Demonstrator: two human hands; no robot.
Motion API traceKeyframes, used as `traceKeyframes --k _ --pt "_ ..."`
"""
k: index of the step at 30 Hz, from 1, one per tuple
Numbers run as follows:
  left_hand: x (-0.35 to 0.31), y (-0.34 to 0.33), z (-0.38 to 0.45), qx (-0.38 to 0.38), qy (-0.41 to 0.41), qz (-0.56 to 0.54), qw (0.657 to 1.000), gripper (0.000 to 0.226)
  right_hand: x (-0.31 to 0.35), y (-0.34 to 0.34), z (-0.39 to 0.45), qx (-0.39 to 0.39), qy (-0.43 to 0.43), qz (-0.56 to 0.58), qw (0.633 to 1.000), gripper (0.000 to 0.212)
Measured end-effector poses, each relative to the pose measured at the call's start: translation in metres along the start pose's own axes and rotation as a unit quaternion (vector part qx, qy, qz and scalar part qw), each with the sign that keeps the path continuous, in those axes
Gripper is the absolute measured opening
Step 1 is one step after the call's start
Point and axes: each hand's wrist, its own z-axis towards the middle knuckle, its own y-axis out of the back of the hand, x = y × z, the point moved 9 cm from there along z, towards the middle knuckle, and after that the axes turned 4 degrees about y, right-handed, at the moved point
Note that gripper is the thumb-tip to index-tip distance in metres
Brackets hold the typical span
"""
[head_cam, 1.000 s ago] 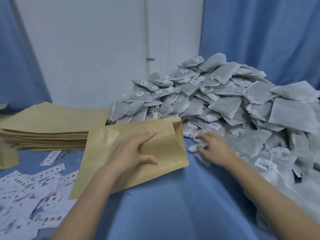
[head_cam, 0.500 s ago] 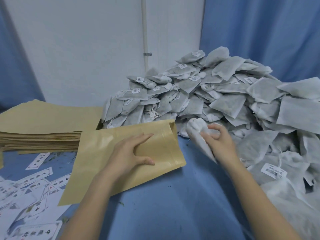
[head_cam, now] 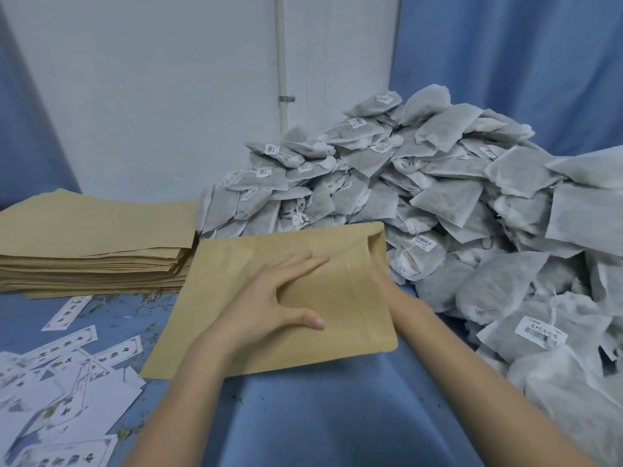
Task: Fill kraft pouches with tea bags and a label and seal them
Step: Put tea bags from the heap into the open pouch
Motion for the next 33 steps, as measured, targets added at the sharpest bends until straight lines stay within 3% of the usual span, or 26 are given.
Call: traceKeyframes --k 2,3,4,6,7,8,10,12,14,17,19,24,28,31,33 --pt "0.000 0.003 0.000 -0.013 0.005 -0.003 1.000 0.079 -0.006 -0.018 0.001 0.094 -0.052 0.065 0.992 0.027" --pt "0.001 0.005 0.000 -0.023 0.009 -0.004 1.000 0.077 -0.006 -0.019 -0.001 0.117 -0.096 0.128 0.980 0.030" --pt "0.004 0.007 0.000 -0.034 0.015 -0.001 0.999 0.076 0.002 -0.012 -0.002 0.121 -0.085 0.135 0.980 0.028" --pt "0.010 0.009 0.002 -0.056 0.037 0.010 0.998 0.077 0.015 0.016 0.002 0.040 0.023 0.124 0.991 0.025" --pt "0.012 0.009 0.003 -0.063 0.047 0.014 0.997 0.080 0.003 0.033 0.001 -0.040 0.038 0.139 0.989 0.030" --pt "0.013 0.007 0.005 -0.067 0.053 0.019 0.996 0.081 -0.018 0.048 -0.001 -0.128 0.022 0.120 0.984 0.031" --pt "0.014 0.001 0.010 -0.067 0.055 0.038 0.995 0.080 -0.058 0.069 -0.014 -0.233 -0.057 -0.045 0.970 0.028" --pt "0.015 -0.003 0.015 -0.073 0.059 0.053 0.994 0.079 -0.092 0.065 -0.015 -0.189 -0.106 -0.217 0.952 0.058" --pt "0.018 -0.007 0.021 -0.077 0.066 0.070 0.992 0.080 -0.118 0.058 -0.011 -0.116 -0.156 -0.302 0.933 0.075" --pt "0.021 -0.010 0.030 -0.080 0.077 0.098 0.989 0.081 -0.124 0.065 -0.007 -0.161 -0.156 -0.319 0.921 0.049" --pt "0.023 -0.010 0.034 -0.088 0.081 0.100 0.988 0.080 -0.111 0.078 -0.007 -0.247 -0.123 -0.265 0.924 0.028" --pt "0.023 -0.002 0.035 -0.120 0.083 0.075 0.987 0.081 -0.097 0.113 -0.030 -0.434 -0.144 0.056 0.888 0.027" --pt "0.021 -0.003 0.032 -0.122 0.082 0.069 0.987 0.081 -0.099 0.096 -0.019 -0.350 -0.146 0.385 0.841 0.023" --pt "0.018 -0.008 0.032 -0.097 0.076 0.070 0.990 0.081 -0.091 0.074 -0.009 -0.269 -0.139 0.474 0.827 0.017" --pt "0.014 -0.009 0.032 -0.085 0.064 0.066 0.992 0.078 -0.085 0.055 -0.002 -0.204 -0.135 0.485 0.839 0.010"
